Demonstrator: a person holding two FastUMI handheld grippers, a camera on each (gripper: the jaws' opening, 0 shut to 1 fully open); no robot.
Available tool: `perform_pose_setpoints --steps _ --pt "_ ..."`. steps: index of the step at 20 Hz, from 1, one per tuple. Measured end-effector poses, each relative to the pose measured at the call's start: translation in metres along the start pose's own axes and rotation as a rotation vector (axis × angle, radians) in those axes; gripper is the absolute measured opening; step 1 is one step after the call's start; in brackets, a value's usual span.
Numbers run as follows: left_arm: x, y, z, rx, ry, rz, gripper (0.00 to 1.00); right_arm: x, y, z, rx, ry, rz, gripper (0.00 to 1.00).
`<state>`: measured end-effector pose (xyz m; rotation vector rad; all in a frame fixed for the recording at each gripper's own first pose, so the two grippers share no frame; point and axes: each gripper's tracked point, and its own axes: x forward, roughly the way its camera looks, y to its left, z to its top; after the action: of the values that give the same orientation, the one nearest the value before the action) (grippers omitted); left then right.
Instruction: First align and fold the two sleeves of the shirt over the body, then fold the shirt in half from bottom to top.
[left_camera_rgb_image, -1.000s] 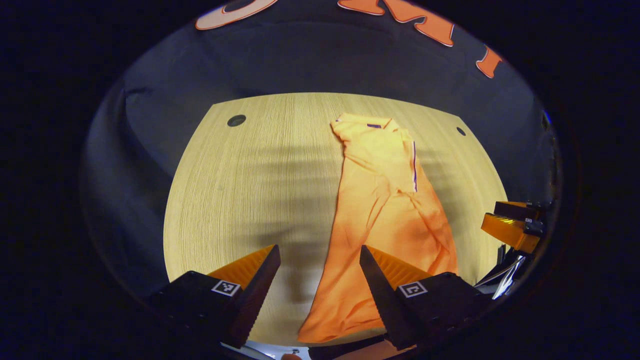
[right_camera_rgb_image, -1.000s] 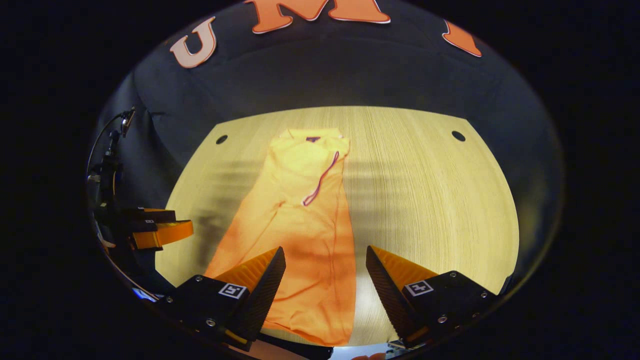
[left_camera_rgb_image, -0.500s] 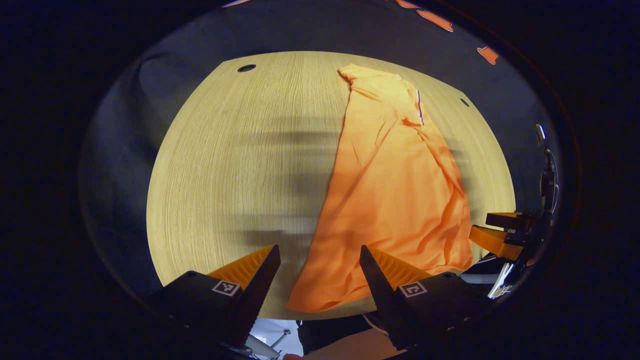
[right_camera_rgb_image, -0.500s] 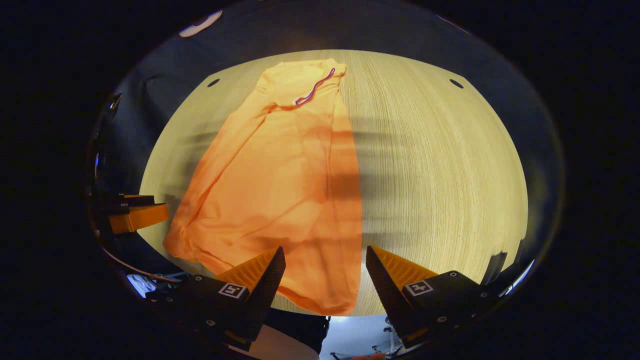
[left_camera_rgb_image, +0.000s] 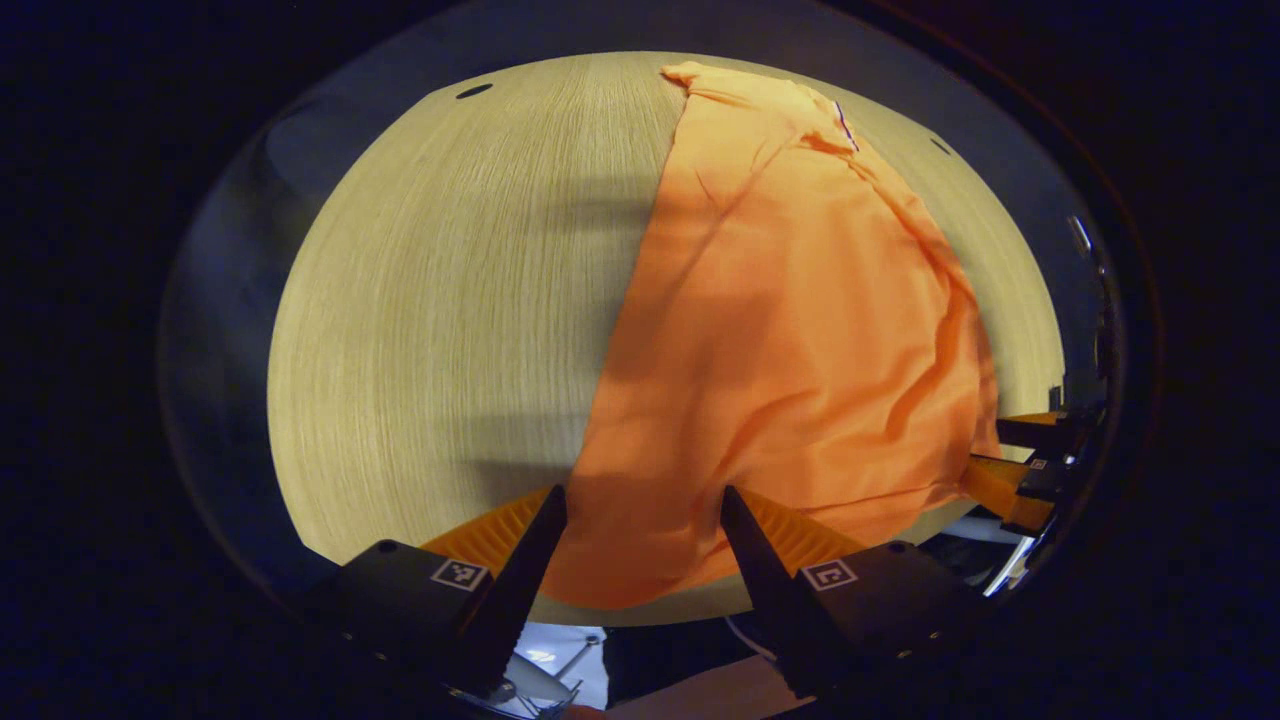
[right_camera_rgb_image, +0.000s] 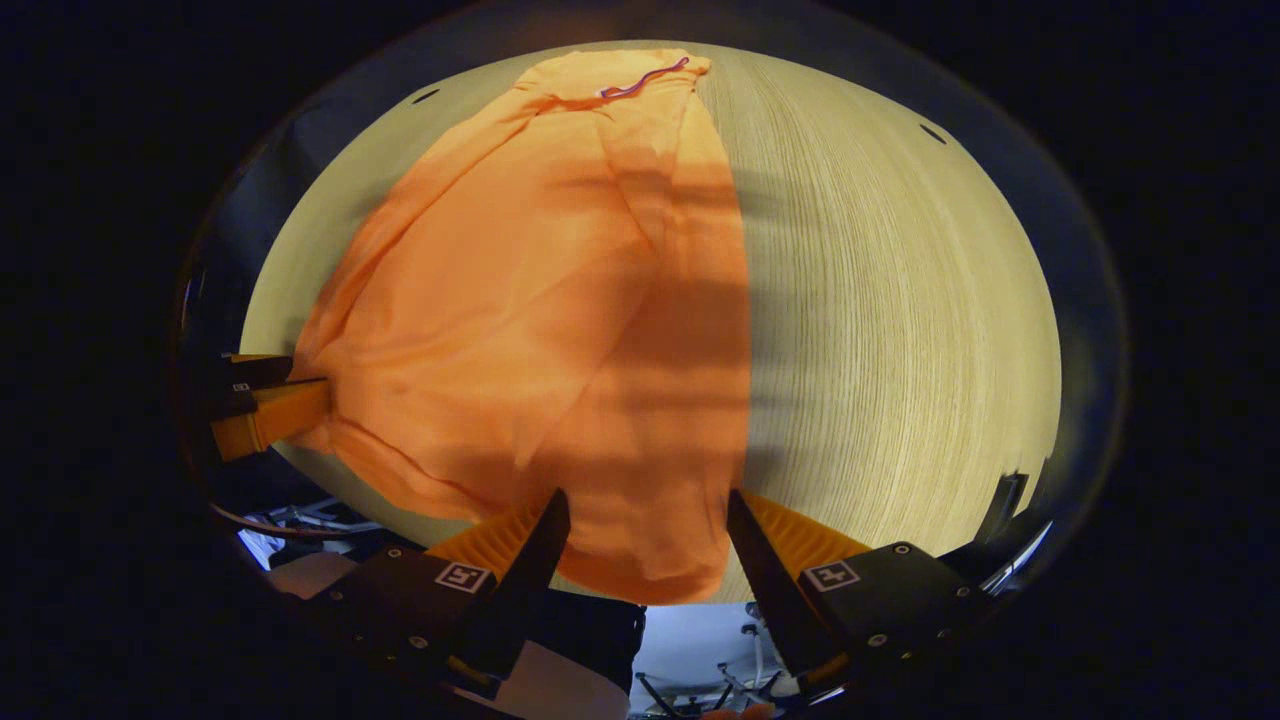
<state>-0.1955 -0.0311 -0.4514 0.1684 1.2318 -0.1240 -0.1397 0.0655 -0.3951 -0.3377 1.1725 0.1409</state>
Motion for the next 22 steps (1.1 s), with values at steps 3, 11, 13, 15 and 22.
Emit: perform_pose_setpoints --steps 3,11,13,15,22 --pt "0.0 0.001 -0.002 -0.041 0.018 0.005 0.98 0.002 0.0 0.0 0.012 0.025 0.002 0.98" --pt "0.006 -0.009 0.005 -0.082 -0.098 0.014 0.87 0.002 0.003 -0.001 0.061 -0.007 -0.007 0.93" --pt "0.01 -0.023 0.011 -0.106 -0.118 0.01 0.54 0.0 0.004 -0.001 0.063 -0.007 -0.004 0.56" --pt "0.013 -0.03 0.015 -0.074 -0.116 0.011 0.12 0.001 0.005 -0.001 0.07 -0.021 0.012 0.17" --pt "0.006 -0.034 -0.001 -0.053 -0.078 -0.063 0.01 0.001 0.004 -0.002 0.168 -0.023 0.116 0.0"
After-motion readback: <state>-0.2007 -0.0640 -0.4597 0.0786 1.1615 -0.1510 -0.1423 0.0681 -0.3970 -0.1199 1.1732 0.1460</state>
